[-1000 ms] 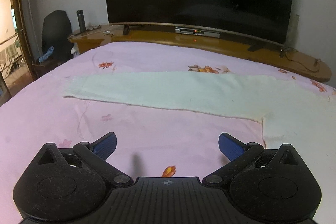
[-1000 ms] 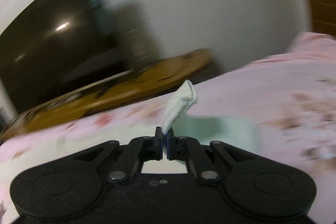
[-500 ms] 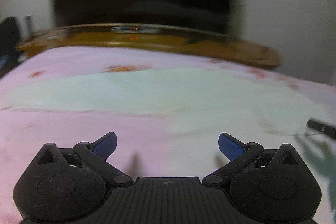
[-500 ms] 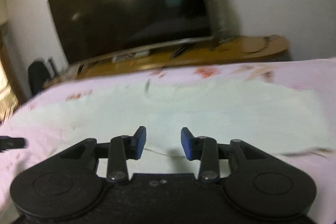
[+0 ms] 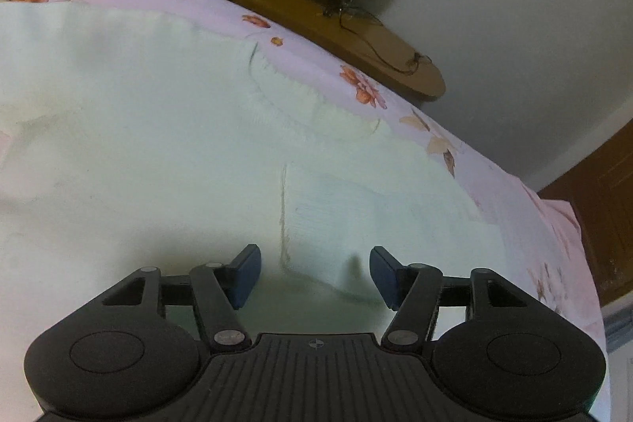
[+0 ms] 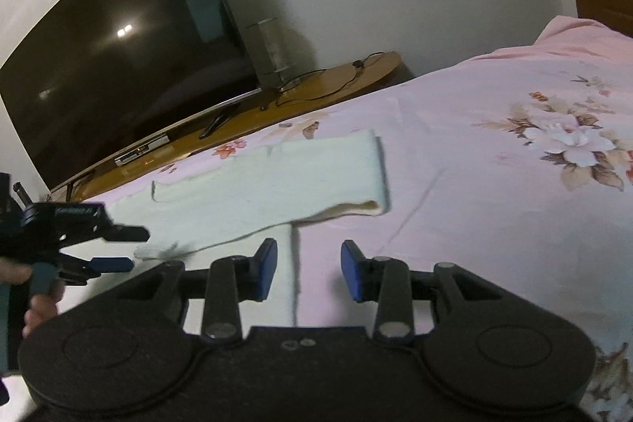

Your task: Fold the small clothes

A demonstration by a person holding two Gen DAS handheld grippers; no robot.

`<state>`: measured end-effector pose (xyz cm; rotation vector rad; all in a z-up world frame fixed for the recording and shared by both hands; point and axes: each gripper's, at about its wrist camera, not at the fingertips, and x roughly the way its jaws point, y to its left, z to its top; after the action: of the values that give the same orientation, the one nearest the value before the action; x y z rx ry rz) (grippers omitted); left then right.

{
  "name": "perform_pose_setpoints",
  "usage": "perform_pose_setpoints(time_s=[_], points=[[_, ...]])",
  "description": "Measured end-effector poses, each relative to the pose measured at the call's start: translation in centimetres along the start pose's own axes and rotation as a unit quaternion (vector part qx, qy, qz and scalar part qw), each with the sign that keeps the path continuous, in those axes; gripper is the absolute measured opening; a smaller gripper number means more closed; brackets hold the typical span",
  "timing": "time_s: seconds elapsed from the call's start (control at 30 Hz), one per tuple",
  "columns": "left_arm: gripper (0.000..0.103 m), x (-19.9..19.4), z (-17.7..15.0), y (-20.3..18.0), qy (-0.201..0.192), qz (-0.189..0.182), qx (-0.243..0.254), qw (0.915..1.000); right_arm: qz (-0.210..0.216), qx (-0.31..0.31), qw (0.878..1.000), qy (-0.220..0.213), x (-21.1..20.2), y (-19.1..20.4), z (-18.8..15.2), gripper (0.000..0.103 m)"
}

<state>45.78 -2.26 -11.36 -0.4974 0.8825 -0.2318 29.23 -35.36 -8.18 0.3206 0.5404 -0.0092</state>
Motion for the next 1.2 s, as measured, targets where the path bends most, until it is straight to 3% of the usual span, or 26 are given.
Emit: perform_pose_setpoints(time_s=[0.03,0.07,0.1,0.2,0.37,0.43,0.6,0.93,1.0,1.07,1.2], points=[[0.058,0.4,0.1,-0.4,-0.003,0.006,0.006,1.0000,-0.002,0.000,1.000,0.001,-0.2,-0.2,0.0,0.036],[0.048,0.5,0.2,-0.6,-0.004,0.009,0.015,0.9998,-0.002,0.002,1.000,0.001,-0.4,-0.3,-0.3,0.036],[0.005,0.9,0.5,-0.7,0.001,0.016,0.028,0.9995,-0.003,0.004,1.000,0.001,-0.5,-0.5,-0.3,0.036],[0.005,1.5,1.3,-0.2,0.005,0.009,0.025,0.9996,-0.005,0.015,1.000,0.000,0.2,-0.7,0.0,0.036],[0.004,-3.4,4.5,1.8,-0.064,0.003,0.046,0.9969,0.000,0.016,1.000,0.004,0.7,-1.3,0.2,0.036],[0.004,-5.2,5.6,3.7,-0.077,0.022,0.056,0.9952,0.004,0.015,1.000,0.004,1.1,-1.3,0.4,0.036],[0.005,-6.6,5.9,8.5,-0.072,0.067,0.051,0.9938,0.022,0.027,0.999,0.006,2.8,-0.7,0.8,0.036],[0.005,-5.9,6.6,11.5,-0.075,0.066,0.034,0.9944,0.034,0.032,0.999,0.021,6.0,0.6,1.3,0.036],[0.005,-5.3,6.4,11.7,-0.067,0.071,0.040,0.9944,0.039,0.034,0.998,0.022,6.6,0.5,1.8,0.030],[0.005,-4.8,6.2,12.0,-0.063,0.074,0.039,0.9945,0.052,0.031,0.998,0.019,7.6,0.7,2.5,0.010],[0.005,-4.4,5.8,12.3,-0.063,0.076,0.046,0.9941,0.041,0.013,0.998,0.040,10.6,1.2,3.2,0.009]])
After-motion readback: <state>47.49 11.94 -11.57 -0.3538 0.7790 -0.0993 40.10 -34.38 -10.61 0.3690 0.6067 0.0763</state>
